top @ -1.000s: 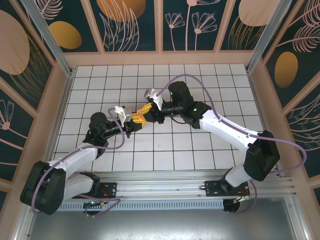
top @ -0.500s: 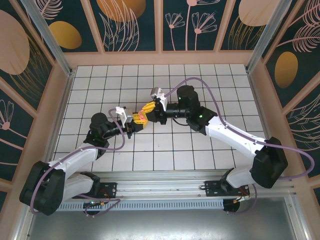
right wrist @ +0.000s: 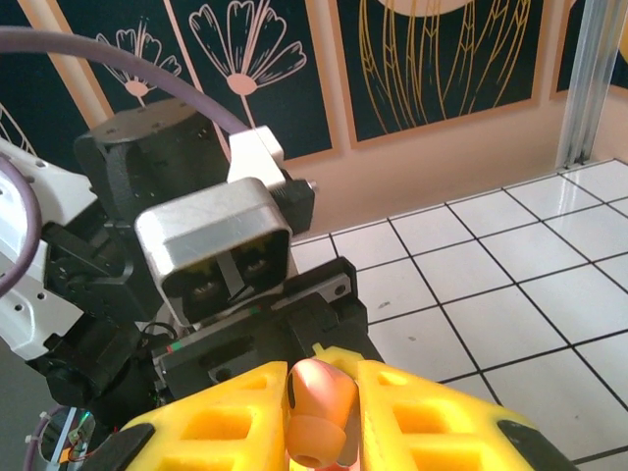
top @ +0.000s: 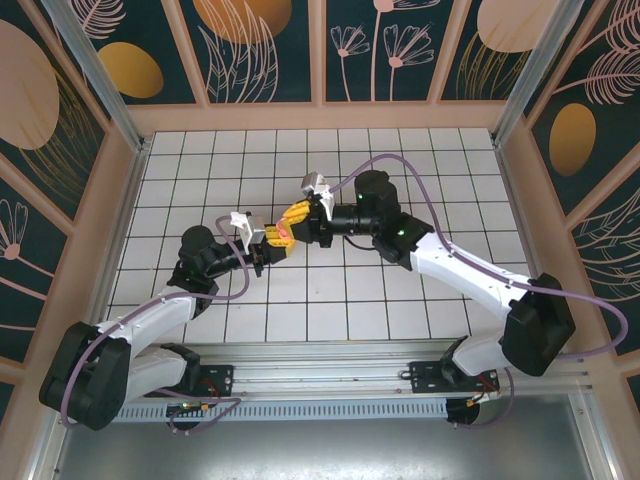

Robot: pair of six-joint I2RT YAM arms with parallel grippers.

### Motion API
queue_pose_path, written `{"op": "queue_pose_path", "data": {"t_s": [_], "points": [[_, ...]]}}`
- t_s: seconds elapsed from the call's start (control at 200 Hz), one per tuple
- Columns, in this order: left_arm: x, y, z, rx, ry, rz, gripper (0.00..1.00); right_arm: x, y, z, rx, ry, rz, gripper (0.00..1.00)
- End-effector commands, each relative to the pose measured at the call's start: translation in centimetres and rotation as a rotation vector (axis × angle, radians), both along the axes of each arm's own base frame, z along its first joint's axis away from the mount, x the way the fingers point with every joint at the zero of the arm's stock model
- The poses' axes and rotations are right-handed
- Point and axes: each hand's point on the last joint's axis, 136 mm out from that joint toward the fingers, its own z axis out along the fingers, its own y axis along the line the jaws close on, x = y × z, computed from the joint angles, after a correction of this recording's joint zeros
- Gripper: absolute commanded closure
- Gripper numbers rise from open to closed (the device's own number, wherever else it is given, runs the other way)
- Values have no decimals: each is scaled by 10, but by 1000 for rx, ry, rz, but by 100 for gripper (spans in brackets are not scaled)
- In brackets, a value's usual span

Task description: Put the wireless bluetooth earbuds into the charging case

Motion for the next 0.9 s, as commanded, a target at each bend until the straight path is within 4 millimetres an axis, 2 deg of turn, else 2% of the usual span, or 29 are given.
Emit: {"op": "queue_pose_path", "data": {"t_s": [0.0,0.385,0.656,0.891], "points": [[-3,-3,22,-45,-55,-30,91,0,5,-5,4,-1,10,78],[-2,-4,25,-59,-49,-32,91,3,13,-18,-25,3,1,78],[-1,-3,35,-87,-55,-28,90,7,16,-39,-96,15,-31,79],[1,-2,41,-107,-56,-17,90,5,11,-57,-145,30,-59,79]]}}
